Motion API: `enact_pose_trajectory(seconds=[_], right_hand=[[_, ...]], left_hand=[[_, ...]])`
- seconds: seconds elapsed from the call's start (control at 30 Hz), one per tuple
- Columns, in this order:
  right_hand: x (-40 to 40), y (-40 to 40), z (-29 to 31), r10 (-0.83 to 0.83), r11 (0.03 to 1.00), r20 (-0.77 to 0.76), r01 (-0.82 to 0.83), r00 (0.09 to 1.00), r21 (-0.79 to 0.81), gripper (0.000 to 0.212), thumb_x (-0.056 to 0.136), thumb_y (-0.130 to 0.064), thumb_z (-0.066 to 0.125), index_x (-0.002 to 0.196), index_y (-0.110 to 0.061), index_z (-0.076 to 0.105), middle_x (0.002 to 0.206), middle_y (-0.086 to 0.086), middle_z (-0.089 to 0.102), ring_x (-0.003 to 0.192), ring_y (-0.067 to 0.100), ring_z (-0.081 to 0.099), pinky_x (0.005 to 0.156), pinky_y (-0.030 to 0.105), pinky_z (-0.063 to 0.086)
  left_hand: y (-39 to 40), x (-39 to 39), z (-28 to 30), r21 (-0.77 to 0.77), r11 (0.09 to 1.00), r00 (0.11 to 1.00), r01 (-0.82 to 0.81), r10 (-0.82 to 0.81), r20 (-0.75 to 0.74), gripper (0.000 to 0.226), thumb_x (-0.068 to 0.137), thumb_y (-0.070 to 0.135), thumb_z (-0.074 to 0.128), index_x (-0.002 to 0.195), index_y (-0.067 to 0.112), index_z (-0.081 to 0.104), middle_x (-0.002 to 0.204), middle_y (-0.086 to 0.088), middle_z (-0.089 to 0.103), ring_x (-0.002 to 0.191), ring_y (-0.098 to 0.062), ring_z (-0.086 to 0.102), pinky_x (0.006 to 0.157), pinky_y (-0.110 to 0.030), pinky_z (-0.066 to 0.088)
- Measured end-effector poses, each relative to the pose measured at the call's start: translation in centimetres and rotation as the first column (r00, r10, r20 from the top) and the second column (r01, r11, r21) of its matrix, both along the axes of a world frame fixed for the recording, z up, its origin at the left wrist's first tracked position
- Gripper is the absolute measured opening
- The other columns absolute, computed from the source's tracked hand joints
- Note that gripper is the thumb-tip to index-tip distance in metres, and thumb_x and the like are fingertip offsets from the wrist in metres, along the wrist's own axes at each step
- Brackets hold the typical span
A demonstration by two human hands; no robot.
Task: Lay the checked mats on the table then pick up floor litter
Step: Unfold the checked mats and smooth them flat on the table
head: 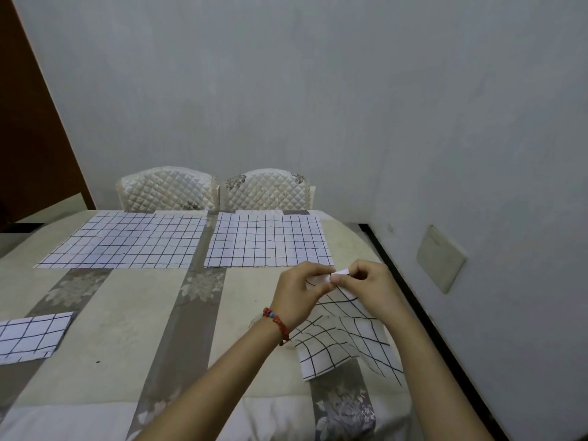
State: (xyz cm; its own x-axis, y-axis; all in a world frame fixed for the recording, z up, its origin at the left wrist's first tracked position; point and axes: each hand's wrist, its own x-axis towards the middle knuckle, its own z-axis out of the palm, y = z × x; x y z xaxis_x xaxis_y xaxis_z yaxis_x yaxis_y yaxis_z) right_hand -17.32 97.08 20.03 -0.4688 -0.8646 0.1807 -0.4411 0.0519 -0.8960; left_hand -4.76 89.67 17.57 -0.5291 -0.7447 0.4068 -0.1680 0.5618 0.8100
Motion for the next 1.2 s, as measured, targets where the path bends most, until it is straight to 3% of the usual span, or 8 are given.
enact_pose_trajectory(seconds=[0.13,0.27,0.47,0.8,0.93,1.0,1.07,1.2], right_hand=[[-0.2,0.1,-0.5,0.032,0.999,0.052,-0.032,0.998,0.008,0.036,0.068,-0.022,0.079,0.051,-0.017,0.048,0.046,-0.011,0.041,0.044,0.001,0.035,0.047,0.011,0.032],[-0.1,0.0,-0.8,0.06,0.998,0.117,-0.061,0.991,0.006,0.036,0.066,-0.02,0.081,0.052,-0.016,0.047,0.052,-0.006,0.04,0.044,0.0,0.034,0.045,0.01,0.032],[-0.1,0.2,-1.1,0.091,0.996,0.179,-0.09,0.98,-0.012,0.032,0.076,-0.013,0.073,0.055,-0.014,0.048,0.052,-0.006,0.041,0.044,-0.002,0.036,0.047,0.009,0.032],[-0.2,0.5,-1.1,0.122,0.992,0.211,-0.112,0.97,-0.057,0.026,0.08,-0.015,0.068,0.059,-0.013,0.054,0.049,-0.013,0.046,0.047,-0.002,0.039,0.048,0.007,0.034],[-0.1,0.3,-0.9,0.164,0.986,0.211,-0.159,0.964,-0.043,0.021,0.078,-0.015,0.07,0.061,-0.015,0.058,0.054,-0.011,0.051,0.052,0.0,0.045,0.052,0.009,0.038],[-0.1,0.3,-0.8,0.188,0.982,0.221,-0.183,0.957,-0.041,0.015,0.078,-0.012,0.07,0.064,-0.014,0.063,0.055,-0.011,0.057,0.054,-0.002,0.051,0.055,0.009,0.042],[-0.2,0.4,-0.9,0.184,0.983,0.216,-0.181,0.959,-0.034,0.01,0.077,-0.011,0.07,0.068,-0.014,0.069,0.06,-0.01,0.063,0.059,-0.002,0.056,0.06,0.009,0.045],[-0.5,0.3,-1.2,0.108,0.994,0.201,-0.105,0.974,-0.027,0.017,0.076,-0.012,0.072,0.06,-0.019,0.069,0.059,-0.007,0.064,0.057,-0.001,0.057,0.06,0.012,0.045]], left_hand=[[-0.3,0.2,0.2,0.105,0.994,0.999,-0.037,0.041,-0.029,0.024,0.074,0.021,0.073,0.096,0.012,0.072,0.084,0.007,0.066,0.074,0.005,0.059,0.071,-0.003,0.045],[-0.4,0.6,0.4,0.256,0.966,0.999,0.032,-0.025,-0.032,0.006,0.074,0.016,0.073,0.079,0.017,0.074,0.072,0.013,0.066,0.068,0.001,0.062,0.068,-0.012,0.051],[-1.0,1.4,0.0,0.387,0.922,0.995,0.006,0.034,-0.097,0.018,0.074,0.008,0.071,0.063,0.021,0.067,0.068,0.002,0.066,0.07,-0.011,0.062,0.076,-0.024,0.052],[-1.8,2.1,0.0,0.257,0.965,0.995,-0.055,0.074,-0.065,0.018,0.081,0.011,0.065,0.069,0.024,0.062,0.073,0.011,0.062,0.072,-0.004,0.057,0.067,-0.01,0.046],[-1.5,1.5,0.1,0.246,0.968,0.997,0.049,-0.061,0.041,0.02,0.079,0.02,0.067,0.1,0.018,0.068,0.083,0.013,0.064,0.084,-0.01,0.061,0.08,-0.026,0.051],[-1.3,1.3,0.0,0.197,0.978,0.993,0.07,-0.088,0.083,0.006,0.079,0.023,0.067,0.085,0.023,0.071,0.079,0.008,0.066,0.084,-0.016,0.063,0.08,-0.034,0.052],[-1.0,1.2,-0.1,0.213,0.976,0.998,0.048,-0.055,0.029,0.017,0.078,0.018,0.069,0.066,0.029,0.066,0.07,0.008,0.065,0.075,-0.014,0.063,0.077,-0.033,0.054],[-0.9,1.0,-0.2,0.261,0.965,0.998,0.03,-0.014,-0.062,0.017,0.077,0.011,0.069,0.066,0.024,0.068,0.068,0.006,0.066,0.07,-0.011,0.064,0.074,-0.025,0.056]])
